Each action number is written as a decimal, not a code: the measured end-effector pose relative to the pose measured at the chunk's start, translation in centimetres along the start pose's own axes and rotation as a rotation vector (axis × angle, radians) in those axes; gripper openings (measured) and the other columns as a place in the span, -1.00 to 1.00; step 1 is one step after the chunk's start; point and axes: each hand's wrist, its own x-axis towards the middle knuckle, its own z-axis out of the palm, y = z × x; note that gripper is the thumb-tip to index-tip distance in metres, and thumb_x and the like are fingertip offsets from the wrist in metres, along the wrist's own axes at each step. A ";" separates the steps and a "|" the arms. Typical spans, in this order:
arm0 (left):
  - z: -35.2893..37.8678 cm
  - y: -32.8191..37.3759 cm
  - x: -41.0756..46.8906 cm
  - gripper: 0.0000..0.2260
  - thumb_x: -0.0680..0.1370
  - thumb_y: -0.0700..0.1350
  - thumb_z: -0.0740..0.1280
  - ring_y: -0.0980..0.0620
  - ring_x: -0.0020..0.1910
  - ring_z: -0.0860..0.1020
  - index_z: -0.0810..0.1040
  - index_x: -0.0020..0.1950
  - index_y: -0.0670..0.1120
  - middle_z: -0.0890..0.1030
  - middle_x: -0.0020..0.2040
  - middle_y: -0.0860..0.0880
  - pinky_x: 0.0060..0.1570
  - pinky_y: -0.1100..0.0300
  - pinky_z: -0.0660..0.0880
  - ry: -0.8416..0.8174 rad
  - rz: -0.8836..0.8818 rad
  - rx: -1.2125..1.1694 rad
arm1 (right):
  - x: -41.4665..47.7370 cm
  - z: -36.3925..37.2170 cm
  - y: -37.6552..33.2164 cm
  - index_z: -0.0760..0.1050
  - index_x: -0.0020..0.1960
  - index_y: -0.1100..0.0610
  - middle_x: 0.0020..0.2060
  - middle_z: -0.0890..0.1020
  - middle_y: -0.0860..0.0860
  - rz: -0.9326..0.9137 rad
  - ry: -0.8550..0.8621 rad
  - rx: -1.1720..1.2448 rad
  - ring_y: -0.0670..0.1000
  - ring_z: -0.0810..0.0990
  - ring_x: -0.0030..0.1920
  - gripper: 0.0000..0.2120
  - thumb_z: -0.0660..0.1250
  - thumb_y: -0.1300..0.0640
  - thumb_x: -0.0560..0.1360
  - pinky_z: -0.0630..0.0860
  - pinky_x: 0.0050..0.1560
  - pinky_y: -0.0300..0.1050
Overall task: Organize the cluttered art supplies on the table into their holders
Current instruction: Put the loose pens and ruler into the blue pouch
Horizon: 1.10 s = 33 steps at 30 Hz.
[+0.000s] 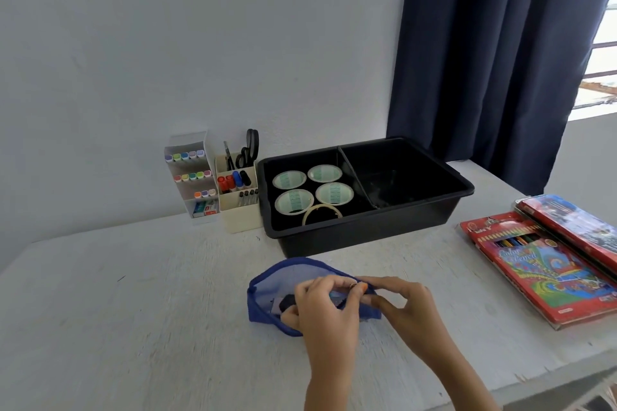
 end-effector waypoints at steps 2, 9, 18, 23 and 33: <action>0.1 -0.1 -0.2 -0.88 0.38 0.02 0.49 0.06 0.02 0.43 0.55 -0.24 0.13 0.57 -0.18 0.14 -0.01 0.07 0.36 0.000 -0.022 -0.061 | -0.2 0.1 0.0 0.58 -0.04 -0.18 -0.11 0.62 -0.38 -0.013 0.029 0.013 -0.30 0.58 -0.05 -0.67 0.44 0.26 0.39 0.41 0.00 -0.50; -2.8 -2.0 1.1 -0.83 0.31 -0.07 0.53 -0.11 0.18 0.31 0.55 -0.36 0.06 0.46 0.11 0.00 0.04 -0.03 0.19 0.270 -0.203 0.146 | -0.8 -0.5 1.0 0.56 -0.12 -0.06 -0.22 0.67 -0.11 0.130 0.234 0.160 -0.12 0.62 -0.12 -0.77 0.33 0.27 0.49 0.54 -0.12 -0.30; -2.9 -6.2 1.6 -0.68 0.49 -0.02 0.34 0.07 0.05 0.55 0.40 0.21 0.00 0.58 0.05 0.00 -0.03 0.26 0.51 -0.075 -0.357 -0.473 | -0.7 -0.7 3.4 0.50 0.01 0.10 -0.13 0.62 0.02 0.308 0.359 0.329 -0.03 0.62 -0.14 -0.91 0.25 0.13 0.55 0.57 -0.22 -0.21; -1.5 -7.8 1.0 -0.54 0.49 -0.06 0.38 0.05 0.17 0.44 0.38 0.36 -0.09 0.49 0.23 -0.01 0.18 0.21 0.36 -0.136 -0.355 -0.327 | -1.0 -0.2 4.5 0.43 0.14 0.06 -0.05 0.59 -0.05 0.301 0.331 0.156 -0.14 0.57 -0.07 -0.84 0.21 0.20 0.57 0.49 -0.18 -0.39; 0.7 -7.5 3.5 -0.58 0.44 -0.04 0.43 -0.10 0.12 0.51 0.47 0.25 -0.12 0.55 0.16 -0.10 0.15 -0.01 0.49 -0.036 -0.395 -0.339 | 2.9 -0.1 4.2 0.52 0.23 0.15 0.06 0.59 0.09 0.474 0.531 0.158 0.02 0.51 0.02 -0.73 0.27 0.17 0.54 0.51 -0.04 -0.14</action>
